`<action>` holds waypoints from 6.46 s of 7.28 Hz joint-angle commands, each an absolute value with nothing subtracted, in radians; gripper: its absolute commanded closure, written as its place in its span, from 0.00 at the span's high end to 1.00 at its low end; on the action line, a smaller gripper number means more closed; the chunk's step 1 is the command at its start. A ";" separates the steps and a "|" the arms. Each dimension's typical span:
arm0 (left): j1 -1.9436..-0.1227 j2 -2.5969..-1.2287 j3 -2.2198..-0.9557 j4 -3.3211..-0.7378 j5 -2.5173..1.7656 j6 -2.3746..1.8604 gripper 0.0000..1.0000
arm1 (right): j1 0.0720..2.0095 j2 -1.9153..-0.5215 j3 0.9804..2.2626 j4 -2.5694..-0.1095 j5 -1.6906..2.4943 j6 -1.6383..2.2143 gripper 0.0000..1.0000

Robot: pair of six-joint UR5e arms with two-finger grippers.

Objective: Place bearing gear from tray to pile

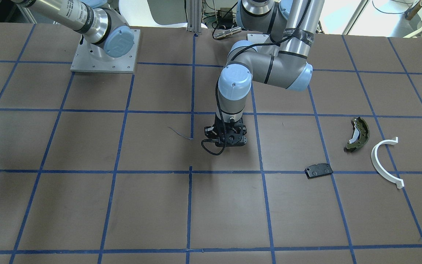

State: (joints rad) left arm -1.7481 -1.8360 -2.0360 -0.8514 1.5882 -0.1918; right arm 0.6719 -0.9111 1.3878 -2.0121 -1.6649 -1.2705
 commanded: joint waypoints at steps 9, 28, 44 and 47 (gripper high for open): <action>-1.043 -1.776 -2.100 -0.973 1.674 0.589 0.00 | 0.672 -0.858 1.397 -2.051 -1.661 -1.266 0.59; -1.598 -1.486 -1.611 -1.592 1.605 -0.041 1.00 | 1.324 -1.437 1.620 -1.658 -1.528 -0.109 0.00; -1.582 -1.486 -1.612 -1.565 1.598 -0.069 1.00 | 2.046 -1.095 1.727 -2.161 -1.402 0.888 0.73; -1.580 -1.509 -1.615 -1.565 1.600 -0.069 1.00 | 1.999 -1.152 1.720 -2.155 -1.446 0.817 1.00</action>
State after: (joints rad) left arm -1.5802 -1.4958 -1.6141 -1.5647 1.6000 -0.0680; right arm 2.0272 -1.1166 1.7241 -2.1597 -1.4202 0.8616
